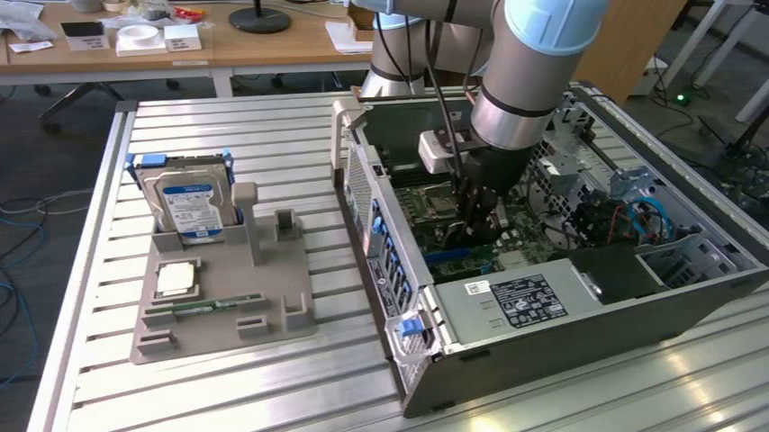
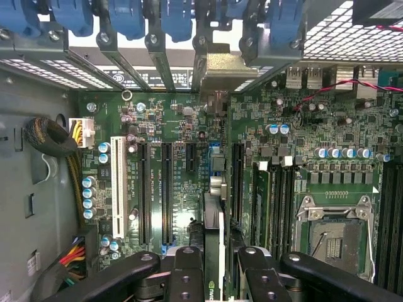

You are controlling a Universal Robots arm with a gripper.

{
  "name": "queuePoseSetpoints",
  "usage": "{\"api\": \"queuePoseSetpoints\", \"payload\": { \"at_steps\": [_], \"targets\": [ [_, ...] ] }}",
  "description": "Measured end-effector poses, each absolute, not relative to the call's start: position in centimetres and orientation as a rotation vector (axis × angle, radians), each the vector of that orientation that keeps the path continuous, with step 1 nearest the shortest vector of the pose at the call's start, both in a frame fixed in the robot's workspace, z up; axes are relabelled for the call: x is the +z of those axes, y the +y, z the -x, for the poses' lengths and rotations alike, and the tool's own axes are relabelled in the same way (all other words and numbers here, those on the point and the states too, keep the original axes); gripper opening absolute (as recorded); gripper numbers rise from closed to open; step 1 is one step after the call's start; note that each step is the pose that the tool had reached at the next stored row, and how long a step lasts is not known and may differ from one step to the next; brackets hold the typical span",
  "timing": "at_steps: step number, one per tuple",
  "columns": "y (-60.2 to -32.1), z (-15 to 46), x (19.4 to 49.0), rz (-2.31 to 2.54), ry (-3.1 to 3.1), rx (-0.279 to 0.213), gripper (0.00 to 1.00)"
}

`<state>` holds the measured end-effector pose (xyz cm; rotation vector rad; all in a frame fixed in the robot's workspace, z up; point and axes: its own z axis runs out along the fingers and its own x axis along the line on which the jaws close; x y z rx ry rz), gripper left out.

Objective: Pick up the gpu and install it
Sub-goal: 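Insert the gpu into the slot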

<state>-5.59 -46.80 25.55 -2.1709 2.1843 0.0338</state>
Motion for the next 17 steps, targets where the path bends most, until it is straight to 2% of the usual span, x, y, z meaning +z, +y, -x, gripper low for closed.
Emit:
{"api": "queuePoseSetpoints", "payload": {
  "at_steps": [17],
  "targets": [
    [-46.89,5.74,25.51,2.171,2.184,0.034,0.26]
  ]
}}
